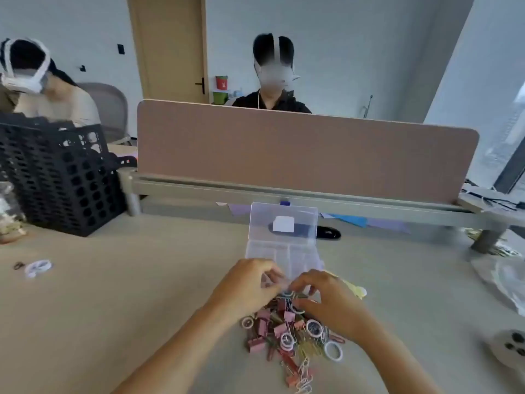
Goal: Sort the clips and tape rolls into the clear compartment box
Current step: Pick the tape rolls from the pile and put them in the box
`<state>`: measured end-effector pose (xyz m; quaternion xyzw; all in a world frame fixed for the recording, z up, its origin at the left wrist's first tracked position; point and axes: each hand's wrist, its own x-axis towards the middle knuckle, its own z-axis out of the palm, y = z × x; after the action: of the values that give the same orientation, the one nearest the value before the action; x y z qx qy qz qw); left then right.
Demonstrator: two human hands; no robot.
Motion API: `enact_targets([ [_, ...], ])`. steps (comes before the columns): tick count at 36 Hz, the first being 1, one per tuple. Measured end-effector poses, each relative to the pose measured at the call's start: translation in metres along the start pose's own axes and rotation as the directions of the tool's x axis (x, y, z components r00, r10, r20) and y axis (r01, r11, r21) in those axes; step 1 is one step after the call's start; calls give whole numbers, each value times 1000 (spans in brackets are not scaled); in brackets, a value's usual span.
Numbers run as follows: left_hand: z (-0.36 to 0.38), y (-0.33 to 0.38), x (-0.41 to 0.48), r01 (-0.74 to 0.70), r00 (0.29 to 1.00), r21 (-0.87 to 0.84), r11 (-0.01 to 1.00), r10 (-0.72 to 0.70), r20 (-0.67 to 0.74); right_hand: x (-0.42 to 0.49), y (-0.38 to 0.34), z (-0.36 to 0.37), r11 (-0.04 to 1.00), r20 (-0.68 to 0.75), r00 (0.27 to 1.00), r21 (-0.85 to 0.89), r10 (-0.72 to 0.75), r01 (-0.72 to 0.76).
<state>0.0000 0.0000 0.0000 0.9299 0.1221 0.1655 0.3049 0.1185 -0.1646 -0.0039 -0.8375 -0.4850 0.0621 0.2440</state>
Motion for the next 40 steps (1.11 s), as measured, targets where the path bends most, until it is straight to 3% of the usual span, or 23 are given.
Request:
enact_targets([
  [5, 7, -2, -3, -8, 991, -36, 999, 13, 136, -10, 7, 7, 995, -6, 999, -97, -32, 31],
  [12, 13, -1, -4, -47, 987, 4, 999, 46, 151, -12, 18, 12, 978, -27, 992, -173, -120, 113],
  [15, 16, 0, -5, -59, 990, 7, 998, 58, 127, -12, 20, 16, 967, -76, 986, -220, -147, 128],
  [18, 21, 1, -6, -83, 993, 4, 997, 82, 84, -16, 24, 20, 969, -241, 957, -226, -159, 104],
  [23, 30, 10, -9, -206, 976, 28, 978, 203, 80, -24, 35, 13, 997, -445, 896, -68, -2, -31],
  [27, 41, 22, -7, -308, 942, 92, 947, 290, 172, -29, 49, 14, 987, -459, 874, 77, 159, -139],
  [31, 53, 25, -5, -404, 905, 187, 896, 361, 224, -29, 52, 16, 965, -443, 869, 225, 222, -132],
  [37, 62, 11, -7, -464, 885, 201, 863, 445, 133, -29, 55, 25, 988, -403, 902, 81, 156, -134],
  [40, 51, 11, -6, -382, 924, 113, 917, 381, 33, -29, 55, 24, 987, -410, 900, 12, 149, -157],
])
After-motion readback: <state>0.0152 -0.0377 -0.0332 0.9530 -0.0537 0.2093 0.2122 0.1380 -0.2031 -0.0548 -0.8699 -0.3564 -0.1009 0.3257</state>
